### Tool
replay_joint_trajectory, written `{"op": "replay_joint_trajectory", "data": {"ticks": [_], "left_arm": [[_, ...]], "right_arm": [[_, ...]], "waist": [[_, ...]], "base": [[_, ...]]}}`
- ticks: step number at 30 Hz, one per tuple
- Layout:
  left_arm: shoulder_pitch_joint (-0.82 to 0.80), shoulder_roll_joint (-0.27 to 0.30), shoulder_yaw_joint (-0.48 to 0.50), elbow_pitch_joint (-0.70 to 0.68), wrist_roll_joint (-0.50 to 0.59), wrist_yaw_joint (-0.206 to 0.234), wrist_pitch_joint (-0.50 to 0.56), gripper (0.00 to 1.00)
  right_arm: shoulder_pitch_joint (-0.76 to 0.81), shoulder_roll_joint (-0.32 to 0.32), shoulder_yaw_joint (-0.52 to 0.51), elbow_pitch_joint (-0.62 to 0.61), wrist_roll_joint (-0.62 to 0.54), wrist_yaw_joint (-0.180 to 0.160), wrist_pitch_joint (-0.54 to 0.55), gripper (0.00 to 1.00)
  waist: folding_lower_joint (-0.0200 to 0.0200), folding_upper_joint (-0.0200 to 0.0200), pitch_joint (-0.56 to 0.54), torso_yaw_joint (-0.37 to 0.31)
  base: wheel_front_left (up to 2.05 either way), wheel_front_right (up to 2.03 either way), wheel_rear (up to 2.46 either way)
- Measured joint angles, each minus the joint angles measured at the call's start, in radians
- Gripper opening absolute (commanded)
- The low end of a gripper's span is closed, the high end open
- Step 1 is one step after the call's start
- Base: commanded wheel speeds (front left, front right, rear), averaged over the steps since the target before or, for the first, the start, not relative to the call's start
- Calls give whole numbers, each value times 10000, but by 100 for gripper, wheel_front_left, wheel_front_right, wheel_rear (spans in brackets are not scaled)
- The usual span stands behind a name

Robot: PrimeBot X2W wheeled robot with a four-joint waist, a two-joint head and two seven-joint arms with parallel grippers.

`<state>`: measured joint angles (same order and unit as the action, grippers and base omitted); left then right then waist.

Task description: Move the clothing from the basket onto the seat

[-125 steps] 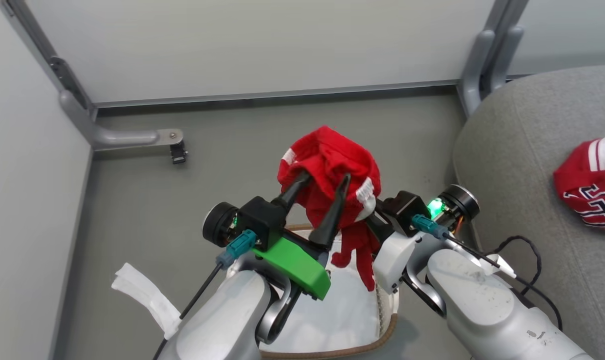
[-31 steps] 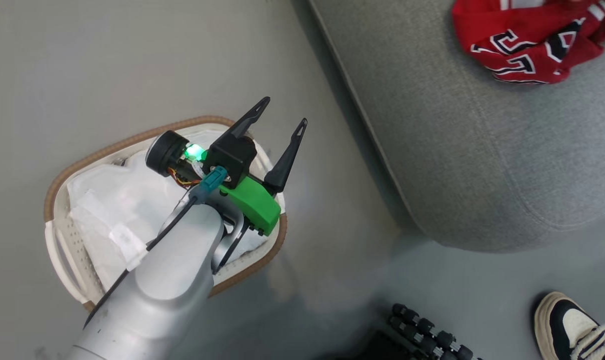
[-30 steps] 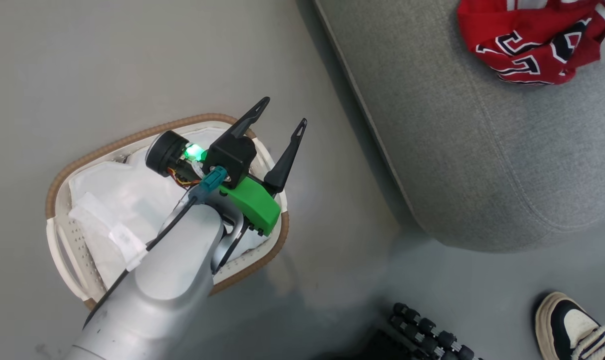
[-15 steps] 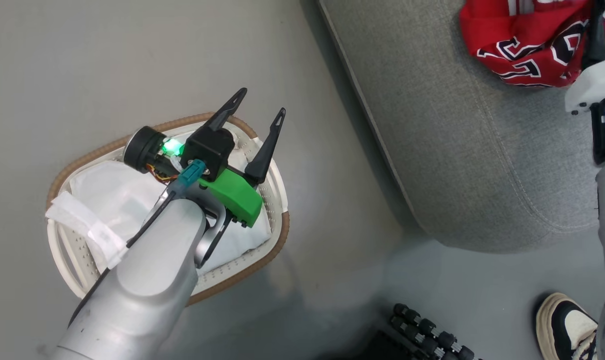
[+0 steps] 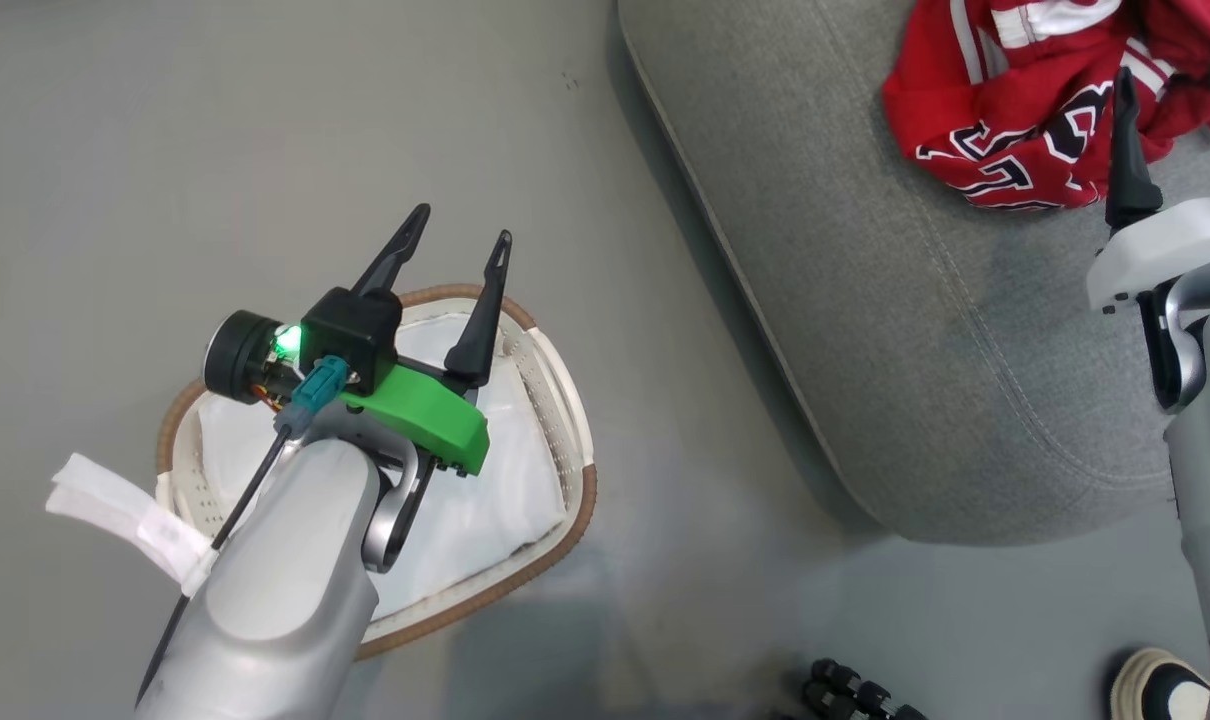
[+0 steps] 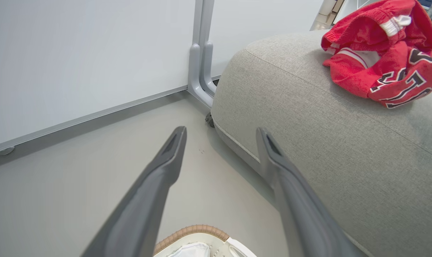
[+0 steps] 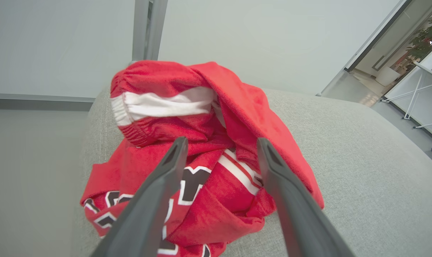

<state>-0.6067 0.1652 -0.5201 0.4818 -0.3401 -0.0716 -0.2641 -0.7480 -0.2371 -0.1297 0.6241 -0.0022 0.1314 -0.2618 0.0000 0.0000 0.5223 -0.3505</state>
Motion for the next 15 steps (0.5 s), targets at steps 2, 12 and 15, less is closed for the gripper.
{"op": "replay_joint_trajectory", "data": {"ticks": [2, 12, 15], "left_arm": [[227, -77, 272, -65, 75, 10, 0, 100], [1503, -261, 1891, -234, 366, 98, -2, 100], [1822, -384, 2326, -251, 489, 100, -2, 100]], "right_arm": [[258, -90, 236, -115, 148, 0, 0, 100], [802, 82, 1156, -477, 669, 0, 0, 100], [983, 105, 1346, -504, 761, 0, 0, 100]], "waist": [[0, 0, -221, 133], [0, 0, -1156, 1045], [0, 0, -1370, 1374]], "base": [[0, 0, 0], [0, 0, 0], [0, 0, 0]]}}
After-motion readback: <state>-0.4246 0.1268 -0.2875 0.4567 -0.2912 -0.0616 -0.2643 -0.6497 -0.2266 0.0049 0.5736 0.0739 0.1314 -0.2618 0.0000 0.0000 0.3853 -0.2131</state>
